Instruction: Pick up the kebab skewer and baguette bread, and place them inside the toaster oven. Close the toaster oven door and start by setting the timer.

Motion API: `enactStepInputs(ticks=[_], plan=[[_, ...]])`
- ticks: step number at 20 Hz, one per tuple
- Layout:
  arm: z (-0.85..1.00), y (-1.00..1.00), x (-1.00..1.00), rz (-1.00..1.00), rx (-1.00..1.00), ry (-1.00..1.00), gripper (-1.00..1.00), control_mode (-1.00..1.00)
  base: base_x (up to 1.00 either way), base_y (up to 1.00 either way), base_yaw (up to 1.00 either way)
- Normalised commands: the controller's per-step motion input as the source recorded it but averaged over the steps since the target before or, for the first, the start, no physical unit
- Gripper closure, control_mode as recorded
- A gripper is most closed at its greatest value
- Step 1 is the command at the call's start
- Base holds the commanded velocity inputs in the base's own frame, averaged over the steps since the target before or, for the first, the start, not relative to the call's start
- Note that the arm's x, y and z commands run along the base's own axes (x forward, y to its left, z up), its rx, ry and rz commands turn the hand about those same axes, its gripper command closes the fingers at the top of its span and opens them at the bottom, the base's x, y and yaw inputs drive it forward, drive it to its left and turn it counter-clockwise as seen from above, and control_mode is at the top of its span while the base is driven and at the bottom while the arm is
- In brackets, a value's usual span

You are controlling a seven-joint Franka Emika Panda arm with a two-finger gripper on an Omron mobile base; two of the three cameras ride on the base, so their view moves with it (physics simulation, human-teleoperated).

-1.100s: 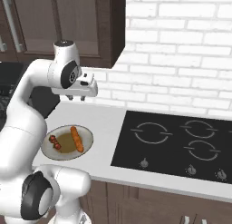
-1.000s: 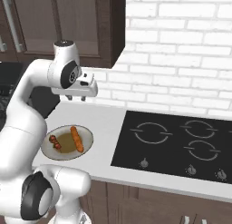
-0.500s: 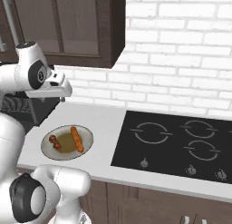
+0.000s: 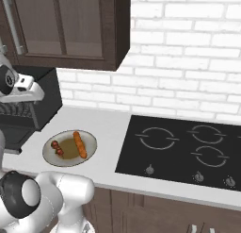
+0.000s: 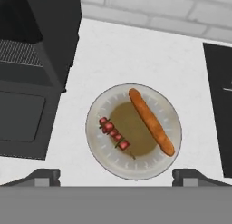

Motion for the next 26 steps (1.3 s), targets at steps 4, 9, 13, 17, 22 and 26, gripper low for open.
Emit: enactStepInputs(ticks=[4, 9, 13, 17, 22, 26], plan=[[-0.01, 1.00, -0.47, 0.00, 0.00, -0.11, -1.00, -1.00, 0.00, 0.00, 0.00], [-0.21, 0.99, -0.48, 0.00, 0.00, -0.12, -1.00, -1.00, 0.00, 0.00, 0.00], [-0.24, 0.59, -0.12, -0.01, 0.03, -0.15, -1.00, -1.00, 0.00, 0.00, 0.00], [-0.07, 0.56, 0.08, 0.00, 0.07, -0.32, -1.00, -1.00, 0.00, 0.00, 0.00], [-0.20, 0.48, 0.16, 0.00, 0.03, -0.24, -1.00, -1.00, 0.00, 0.00, 0.00], [-0.25, 0.00, 0.14, 0.09, 0.07, -0.20, -1.00, -1.00, 0.00, 0.00, 0.00]])
